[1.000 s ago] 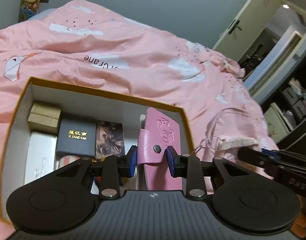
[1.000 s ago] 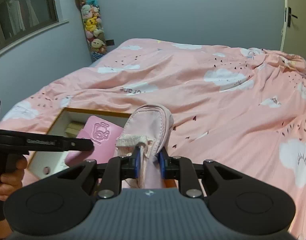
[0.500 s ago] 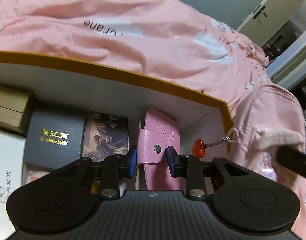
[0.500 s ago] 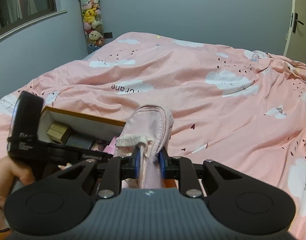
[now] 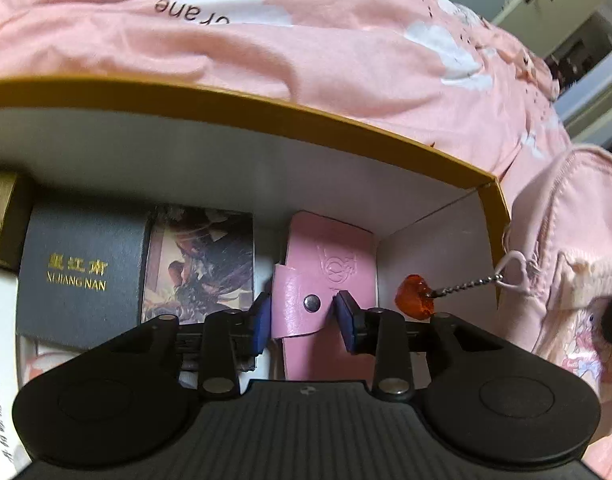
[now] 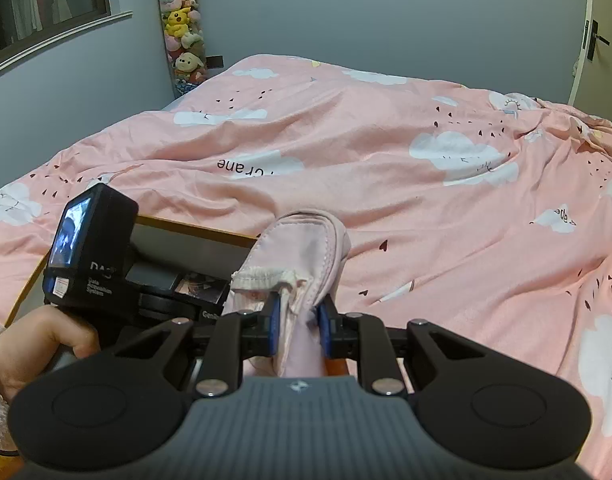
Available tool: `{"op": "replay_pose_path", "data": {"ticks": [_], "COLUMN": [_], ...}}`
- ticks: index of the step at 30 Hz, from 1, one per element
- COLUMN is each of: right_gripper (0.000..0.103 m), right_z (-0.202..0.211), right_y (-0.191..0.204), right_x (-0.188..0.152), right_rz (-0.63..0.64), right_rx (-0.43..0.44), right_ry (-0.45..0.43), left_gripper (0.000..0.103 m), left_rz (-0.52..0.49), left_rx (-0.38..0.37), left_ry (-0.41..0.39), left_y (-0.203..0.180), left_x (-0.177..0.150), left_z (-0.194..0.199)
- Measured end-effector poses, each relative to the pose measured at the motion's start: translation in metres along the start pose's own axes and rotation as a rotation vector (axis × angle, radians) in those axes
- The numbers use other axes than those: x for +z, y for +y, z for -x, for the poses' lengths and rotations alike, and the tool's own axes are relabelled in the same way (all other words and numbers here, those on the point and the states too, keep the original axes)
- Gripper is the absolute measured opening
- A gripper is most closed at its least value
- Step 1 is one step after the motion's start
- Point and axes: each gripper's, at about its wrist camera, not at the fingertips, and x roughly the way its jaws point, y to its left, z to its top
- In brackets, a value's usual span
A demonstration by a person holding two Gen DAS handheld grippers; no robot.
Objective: Organize objects
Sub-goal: 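Lower the pink wallet into the orange box and open the left tool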
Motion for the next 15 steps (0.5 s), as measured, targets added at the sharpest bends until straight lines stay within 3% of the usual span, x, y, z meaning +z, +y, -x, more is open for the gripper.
{"op": "replay_pose_path", "data": {"ticks": [6, 15], "right_gripper": [0.021, 0.021], "right_z": [0.0, 0.006], "right_y": [-0.002, -0.002], "right_x": [-0.001, 0.001], "right_rz": [-0.005, -0.002], "right_rx": [-0.006, -0.024], "right_ry": [0.003, -0.02], "left_gripper": [0.044, 0.061], "left_rz": [-0.068, -0.12], "left_rx": [0.036, 0.023], "left_ry": [-0.012, -0.086], "left_y": [-0.004, -0.005], "left_x": [-0.007, -0.01], "left_z": [0.006, 0.028]}}
